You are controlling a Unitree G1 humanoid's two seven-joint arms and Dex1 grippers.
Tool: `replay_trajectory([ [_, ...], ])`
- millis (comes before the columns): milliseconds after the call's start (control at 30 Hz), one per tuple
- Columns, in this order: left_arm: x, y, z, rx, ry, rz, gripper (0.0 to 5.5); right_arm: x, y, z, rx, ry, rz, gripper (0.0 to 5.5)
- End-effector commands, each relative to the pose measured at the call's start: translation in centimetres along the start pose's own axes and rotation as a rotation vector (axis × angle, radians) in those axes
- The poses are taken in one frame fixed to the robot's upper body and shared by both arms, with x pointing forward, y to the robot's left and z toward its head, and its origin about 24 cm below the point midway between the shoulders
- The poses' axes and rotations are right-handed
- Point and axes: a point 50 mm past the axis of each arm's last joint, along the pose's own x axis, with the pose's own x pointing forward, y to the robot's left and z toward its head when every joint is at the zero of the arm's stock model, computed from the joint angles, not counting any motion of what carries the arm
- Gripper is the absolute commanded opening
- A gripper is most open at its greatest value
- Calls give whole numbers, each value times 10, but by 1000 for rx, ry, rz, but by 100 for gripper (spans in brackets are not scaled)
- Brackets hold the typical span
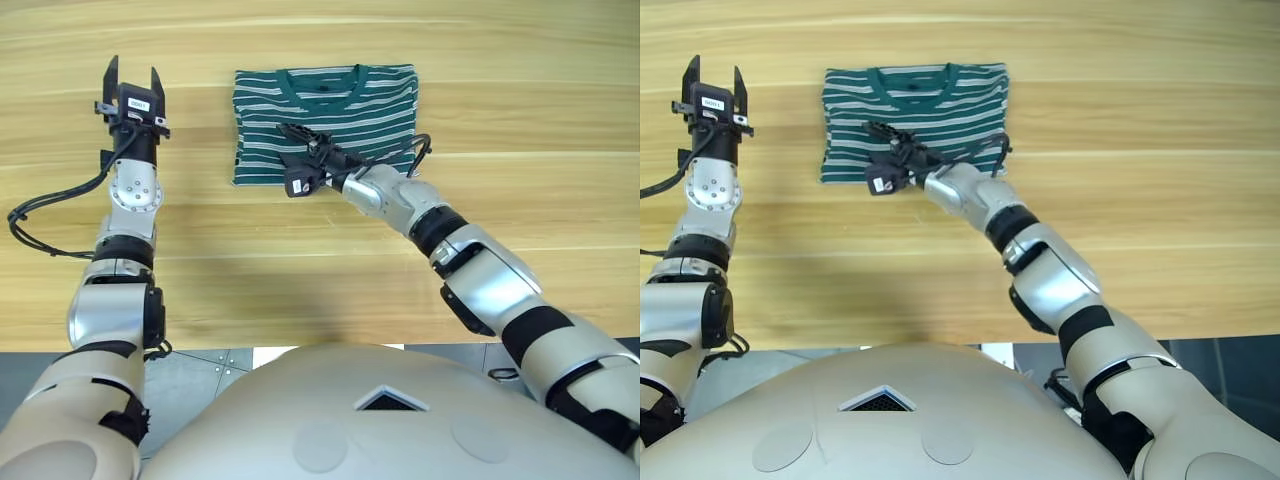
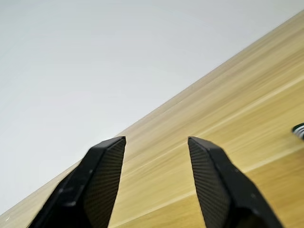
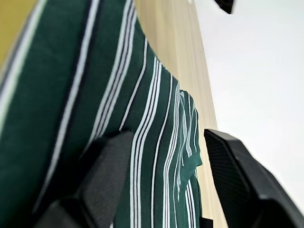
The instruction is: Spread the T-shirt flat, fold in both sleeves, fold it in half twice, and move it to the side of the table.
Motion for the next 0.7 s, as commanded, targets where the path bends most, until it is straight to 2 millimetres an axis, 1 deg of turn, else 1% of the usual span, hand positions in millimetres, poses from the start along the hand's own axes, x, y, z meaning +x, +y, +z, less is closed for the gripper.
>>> replay_trajectory([
  [33,1,-7,11,-12,-60,-62,243,-44,51,-20,-16,-45,341,280],
  [67,3,-9,15,-5,-80,-87,243,-61,54,-21,-8,-103,384,280],
  [133,5,-15,23,33,-121,-147,243,-113,63,-22,42,-192,474,280],
  [167,6,-18,25,48,-133,-168,243,-135,66,-21,68,-205,504,280],
  [200,6,-22,30,85,-161,-216,243,-173,65,-25,126,-170,502,280],
  [267,6,-30,37,152,-211,-304,243,-230,54,-33,204,-53,460,280],
  [300,6,-33,41,189,-239,-344,243,-251,44,-38,221,19,415,280],
  [333,7,-36,45,213,-261,-369,243,-263,34,-45,213,88,372,280],
  [367,8,-40,48,238,-278,-387,243,-269,24,-49,206,131,336,280],
  [400,9,-45,52,258,-297,-411,243,-266,11,-51,188,140,267,280],
  [433,10,-50,56,267,-315,-429,243,-260,-1,-50,180,122,203,280],
  [467,11,-57,61,275,-341,-456,243,-249,-14,-44,195,66,109,280],
  [533,9,-79,77,296,-441,-569,243,-233,-54,-29,295,-87,-199,280],
  [600,1,-102,92,294,-544,-699,243,-227,-83,-24,422,-185,-431,280],
  [667,-7,-121,105,262,-619,-787,243,-224,-97,-29,514,-200,-559,280],
  [700,-13,-134,113,242,-658,-849,243,-224,-103,-36,545,-173,-622,280],
])
